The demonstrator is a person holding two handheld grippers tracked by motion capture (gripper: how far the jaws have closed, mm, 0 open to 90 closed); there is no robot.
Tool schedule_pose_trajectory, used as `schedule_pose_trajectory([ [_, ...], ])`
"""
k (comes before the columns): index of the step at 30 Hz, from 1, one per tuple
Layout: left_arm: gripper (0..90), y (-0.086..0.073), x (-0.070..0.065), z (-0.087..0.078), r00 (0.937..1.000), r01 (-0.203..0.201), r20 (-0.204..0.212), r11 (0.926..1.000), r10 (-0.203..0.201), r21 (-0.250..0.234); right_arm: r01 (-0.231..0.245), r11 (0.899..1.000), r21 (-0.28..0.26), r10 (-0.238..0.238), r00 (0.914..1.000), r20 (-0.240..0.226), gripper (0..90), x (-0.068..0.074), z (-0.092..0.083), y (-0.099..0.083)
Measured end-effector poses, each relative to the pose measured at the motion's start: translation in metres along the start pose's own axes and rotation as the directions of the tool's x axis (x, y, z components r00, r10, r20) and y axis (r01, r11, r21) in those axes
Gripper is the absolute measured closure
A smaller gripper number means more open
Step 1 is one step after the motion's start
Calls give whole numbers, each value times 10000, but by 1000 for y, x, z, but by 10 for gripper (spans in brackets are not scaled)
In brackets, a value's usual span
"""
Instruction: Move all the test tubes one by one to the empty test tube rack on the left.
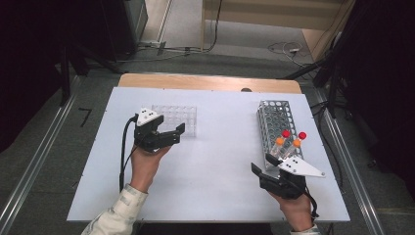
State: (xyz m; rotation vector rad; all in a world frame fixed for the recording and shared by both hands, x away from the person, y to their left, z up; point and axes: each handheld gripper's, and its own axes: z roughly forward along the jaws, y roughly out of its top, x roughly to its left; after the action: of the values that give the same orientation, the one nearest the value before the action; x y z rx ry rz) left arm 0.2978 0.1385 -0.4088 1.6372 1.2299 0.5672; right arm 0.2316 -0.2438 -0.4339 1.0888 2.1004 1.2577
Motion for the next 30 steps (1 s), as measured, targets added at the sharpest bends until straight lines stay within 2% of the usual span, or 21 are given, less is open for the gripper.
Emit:
schedule_pose_trajectory([
  [8, 177, -4, 2, 1, 9999, -42, -94, 9999, 43, 104, -332, 9994, -36, 334, 9967, 744, 368, -24, -14, -11],
  [17, 171, -5, 3, -1, 9999, -52, -125, 9999, 53, 109, -639, 9976, -268, 672, 9866, 1487, 370, -43, -24, -12],
  [21, 171, -5, 3, -1, 9999, -76, -138, 9999, 77, 106, -748, 9966, -342, 801, 9775, 1949, 375, -52, -25, -14],
  [24, 171, -5, 4, 1, 9998, -48, -207, 9997, 53, 249, -880, 9954, -391, 950, 9630, 2523, 394, -60, -22, -17],
  [30, 172, -6, 3, 1, 9997, -90, -219, 9996, 96, 273, -1118, 9930, -385, 1182, 9476, 2966, 481, -73, -9, -17],
])
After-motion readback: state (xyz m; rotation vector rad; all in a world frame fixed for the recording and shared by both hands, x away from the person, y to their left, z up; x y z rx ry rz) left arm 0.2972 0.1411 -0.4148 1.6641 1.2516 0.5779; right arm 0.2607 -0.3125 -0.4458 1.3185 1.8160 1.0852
